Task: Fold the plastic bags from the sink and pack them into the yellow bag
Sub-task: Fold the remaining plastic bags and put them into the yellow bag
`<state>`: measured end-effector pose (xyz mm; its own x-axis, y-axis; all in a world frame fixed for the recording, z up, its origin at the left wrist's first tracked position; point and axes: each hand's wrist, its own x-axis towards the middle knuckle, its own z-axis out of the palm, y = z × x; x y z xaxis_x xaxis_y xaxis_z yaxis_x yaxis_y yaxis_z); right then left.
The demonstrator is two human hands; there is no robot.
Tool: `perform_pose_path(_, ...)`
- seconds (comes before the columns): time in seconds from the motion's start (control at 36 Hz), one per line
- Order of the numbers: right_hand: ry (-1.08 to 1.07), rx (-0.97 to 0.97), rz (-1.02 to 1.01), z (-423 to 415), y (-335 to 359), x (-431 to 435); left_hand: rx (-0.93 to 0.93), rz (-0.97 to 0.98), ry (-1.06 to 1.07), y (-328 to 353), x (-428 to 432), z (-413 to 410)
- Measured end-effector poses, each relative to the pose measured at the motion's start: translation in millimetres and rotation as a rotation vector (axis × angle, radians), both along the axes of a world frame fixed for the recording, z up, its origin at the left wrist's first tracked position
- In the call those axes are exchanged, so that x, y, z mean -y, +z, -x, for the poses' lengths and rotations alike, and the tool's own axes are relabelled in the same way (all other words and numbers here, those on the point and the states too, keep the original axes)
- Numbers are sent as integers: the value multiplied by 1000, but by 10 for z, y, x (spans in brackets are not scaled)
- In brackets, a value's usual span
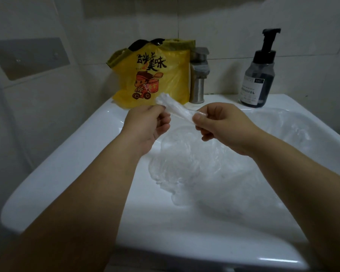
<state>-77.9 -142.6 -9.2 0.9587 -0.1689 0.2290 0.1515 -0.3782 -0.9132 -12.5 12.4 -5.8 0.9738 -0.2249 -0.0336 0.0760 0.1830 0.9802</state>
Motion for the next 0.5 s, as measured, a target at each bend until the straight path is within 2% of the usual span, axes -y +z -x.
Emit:
perform_pose_path(0.17,-27,18,13,-2,1,9,-258,298,-146,68,-68,3)
perform_pose_path(0.25,-30,20,-29,1,12,14,-289,357,-204,71,-77,-1)
perform_pose_path(0.5,64,-52,-148,25,37,15,-46,82,-165,-32,-23,-98)
